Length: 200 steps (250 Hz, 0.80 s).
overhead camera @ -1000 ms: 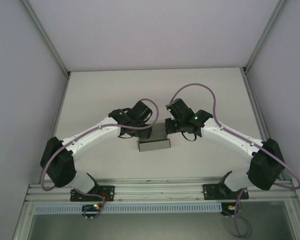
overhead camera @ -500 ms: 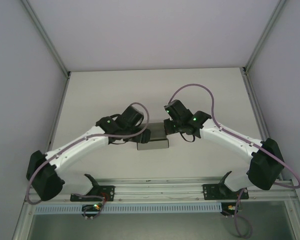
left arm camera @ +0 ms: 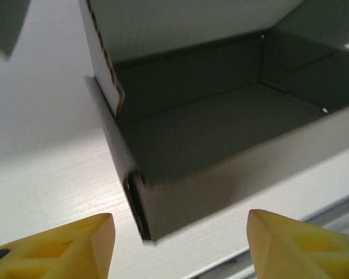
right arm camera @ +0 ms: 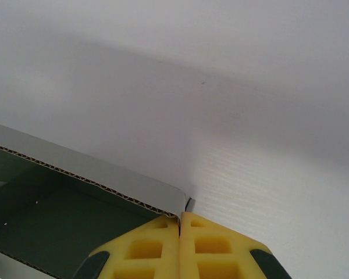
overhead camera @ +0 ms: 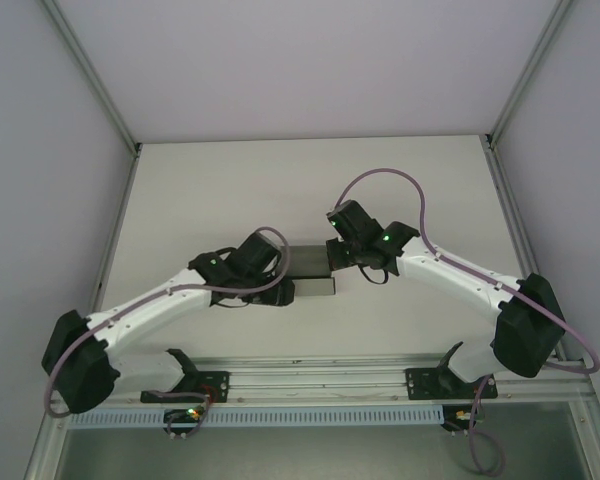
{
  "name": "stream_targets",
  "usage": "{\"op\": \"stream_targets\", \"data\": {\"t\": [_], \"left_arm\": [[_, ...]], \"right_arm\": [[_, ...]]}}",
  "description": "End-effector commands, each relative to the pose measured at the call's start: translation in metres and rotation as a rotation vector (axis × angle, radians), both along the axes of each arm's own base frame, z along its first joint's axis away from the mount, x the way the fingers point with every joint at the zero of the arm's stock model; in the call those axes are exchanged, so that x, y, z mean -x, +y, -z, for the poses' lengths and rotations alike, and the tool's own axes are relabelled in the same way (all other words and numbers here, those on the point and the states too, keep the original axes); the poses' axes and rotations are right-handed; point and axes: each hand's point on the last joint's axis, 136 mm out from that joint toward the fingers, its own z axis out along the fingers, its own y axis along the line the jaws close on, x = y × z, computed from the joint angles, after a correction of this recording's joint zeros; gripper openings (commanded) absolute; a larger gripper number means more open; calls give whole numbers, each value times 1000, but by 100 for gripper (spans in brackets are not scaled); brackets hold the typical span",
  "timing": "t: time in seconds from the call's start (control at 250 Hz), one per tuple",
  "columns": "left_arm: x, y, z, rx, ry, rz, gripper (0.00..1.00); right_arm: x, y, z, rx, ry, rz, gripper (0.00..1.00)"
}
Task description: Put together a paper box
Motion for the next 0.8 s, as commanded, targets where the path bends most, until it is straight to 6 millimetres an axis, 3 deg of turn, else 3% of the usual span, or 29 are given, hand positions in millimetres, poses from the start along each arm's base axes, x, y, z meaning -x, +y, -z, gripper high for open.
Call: {"op": "stream_targets", "data": {"t": [0.0,0.331,0.607,0.795], "left_arm": [[-27,-12,-9,105,-52,-86,60],[-61,-14,4,156,-49,-186,52],[-58,-18,12,160,-18,-157,49],[-55,-19,17,167,0,-162,49]], "right_arm": [[1,8,0,2,8,-44,0],[17,25,-1,-56,104,-112,0],[-4,6,11,38,30,2,0],[-11,17,13,-38,8,36,0]]}}
